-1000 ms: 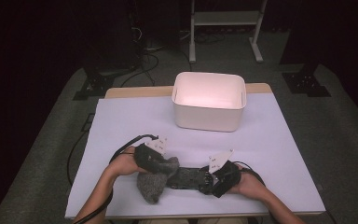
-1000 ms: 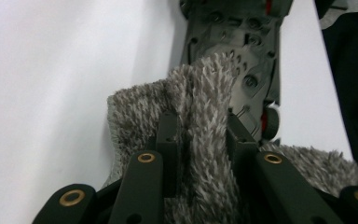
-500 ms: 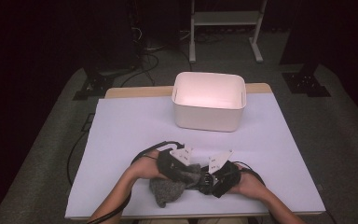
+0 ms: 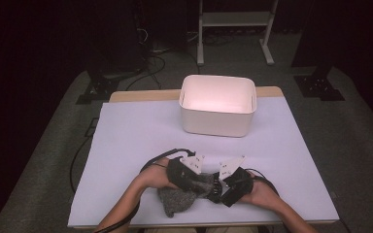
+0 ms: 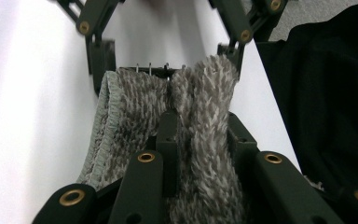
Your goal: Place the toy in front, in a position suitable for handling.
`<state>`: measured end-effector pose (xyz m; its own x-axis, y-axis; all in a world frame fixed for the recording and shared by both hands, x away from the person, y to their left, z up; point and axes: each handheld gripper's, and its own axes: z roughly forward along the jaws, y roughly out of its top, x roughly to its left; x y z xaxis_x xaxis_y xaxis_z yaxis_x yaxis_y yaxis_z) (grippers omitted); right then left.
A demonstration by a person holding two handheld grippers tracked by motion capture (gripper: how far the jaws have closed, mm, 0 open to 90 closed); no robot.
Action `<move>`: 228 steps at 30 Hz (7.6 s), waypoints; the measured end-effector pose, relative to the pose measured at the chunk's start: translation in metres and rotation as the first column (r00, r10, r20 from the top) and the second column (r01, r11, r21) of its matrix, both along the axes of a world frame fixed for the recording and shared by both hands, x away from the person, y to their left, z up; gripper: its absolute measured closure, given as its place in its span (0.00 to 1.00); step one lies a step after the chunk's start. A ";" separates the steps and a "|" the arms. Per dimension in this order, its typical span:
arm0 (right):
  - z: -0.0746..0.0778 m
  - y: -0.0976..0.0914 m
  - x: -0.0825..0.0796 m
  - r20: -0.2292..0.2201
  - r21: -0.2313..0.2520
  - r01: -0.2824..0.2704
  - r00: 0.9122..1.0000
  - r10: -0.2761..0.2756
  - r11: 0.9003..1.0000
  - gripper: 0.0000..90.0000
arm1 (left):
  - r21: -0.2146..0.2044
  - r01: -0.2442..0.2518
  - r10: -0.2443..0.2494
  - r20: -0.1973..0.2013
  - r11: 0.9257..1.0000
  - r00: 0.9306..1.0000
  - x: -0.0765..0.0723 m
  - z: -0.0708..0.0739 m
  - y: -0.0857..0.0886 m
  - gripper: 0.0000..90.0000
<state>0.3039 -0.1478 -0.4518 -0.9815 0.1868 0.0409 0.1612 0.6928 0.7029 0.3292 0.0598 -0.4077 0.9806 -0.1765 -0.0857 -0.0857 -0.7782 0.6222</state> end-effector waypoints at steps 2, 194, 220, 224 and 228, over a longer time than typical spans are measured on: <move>0.001 -0.004 -0.002 0.007 0.000 0.007 1.000 -0.007 1.000 0.20 | -0.001 -0.005 0.005 -0.004 1.000 1.000 0.000 0.000 0.001 0.80; 0.003 -0.016 -0.001 -0.064 0.028 0.080 0.995 -0.078 0.996 0.23 | 0.095 -0.094 0.098 -0.032 0.991 0.995 0.005 -0.003 0.047 0.75; -0.004 -0.030 0.003 -0.098 0.066 0.072 0.993 -0.065 0.995 0.41 | 0.072 0.048 -0.049 0.012 0.996 0.999 0.004 0.004 -0.039 0.75; 0.000 -0.033 0.006 -0.107 0.080 0.071 0.992 -0.062 0.994 0.37 | 0.063 0.054 -0.054 0.008 0.997 0.998 0.000 0.004 -0.034 0.75; 0.006 -0.031 0.013 -0.127 0.107 0.069 0.990 -0.055 0.992 0.34 | 0.070 0.060 -0.062 0.034 0.996 0.998 -0.004 0.008 -0.029 0.75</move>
<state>0.3167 -0.1788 -0.4454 -0.9544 0.2346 0.1848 0.2915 0.5973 0.7471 0.3256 0.0313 -0.3999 0.9708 -0.2309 -0.0649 -0.1554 -0.8117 0.5630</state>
